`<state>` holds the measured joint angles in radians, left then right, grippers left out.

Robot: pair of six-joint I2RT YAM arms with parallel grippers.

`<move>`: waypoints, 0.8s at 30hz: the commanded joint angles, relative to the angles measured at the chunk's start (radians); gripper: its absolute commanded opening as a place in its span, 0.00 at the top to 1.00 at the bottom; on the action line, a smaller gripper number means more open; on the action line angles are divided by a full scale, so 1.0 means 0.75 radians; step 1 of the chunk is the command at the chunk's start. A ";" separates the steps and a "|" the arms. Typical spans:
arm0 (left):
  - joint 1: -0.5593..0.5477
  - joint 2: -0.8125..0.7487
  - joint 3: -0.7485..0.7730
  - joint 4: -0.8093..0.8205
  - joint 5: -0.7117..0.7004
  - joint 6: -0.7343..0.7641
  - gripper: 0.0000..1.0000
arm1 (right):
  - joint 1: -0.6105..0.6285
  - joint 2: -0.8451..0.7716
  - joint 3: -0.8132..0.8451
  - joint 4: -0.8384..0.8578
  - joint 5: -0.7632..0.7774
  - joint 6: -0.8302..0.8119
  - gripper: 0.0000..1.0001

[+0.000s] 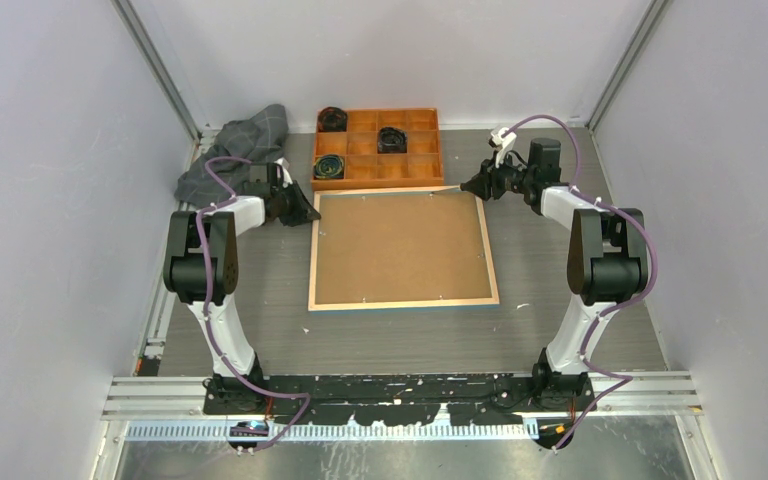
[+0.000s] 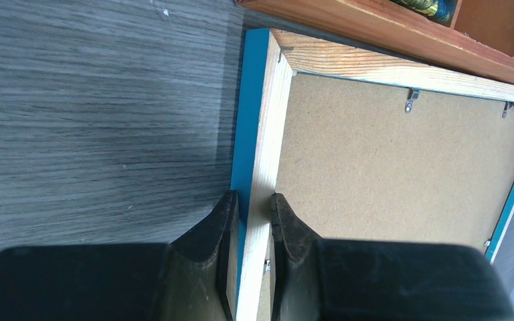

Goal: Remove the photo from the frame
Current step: Release the photo frame item from the photo frame.

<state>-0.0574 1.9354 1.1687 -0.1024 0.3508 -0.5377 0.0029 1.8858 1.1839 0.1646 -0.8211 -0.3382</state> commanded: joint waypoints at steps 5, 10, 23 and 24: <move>-0.010 0.097 -0.012 -0.023 -0.044 -0.004 1.00 | 0.033 0.052 -0.002 -0.001 0.068 -0.055 0.99; -0.009 0.098 -0.012 -0.023 -0.045 -0.004 0.99 | 0.043 0.049 0.000 -0.025 0.069 -0.085 0.99; -0.009 0.097 -0.012 -0.023 -0.044 -0.004 1.00 | 0.075 0.041 0.027 -0.099 0.093 -0.153 0.99; -0.011 0.097 -0.012 -0.025 -0.045 -0.004 0.99 | 0.075 0.042 0.028 -0.100 0.091 -0.152 0.99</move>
<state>-0.0570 1.9354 1.1690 -0.1024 0.3511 -0.5377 0.0093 1.8858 1.1954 0.1310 -0.8207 -0.4057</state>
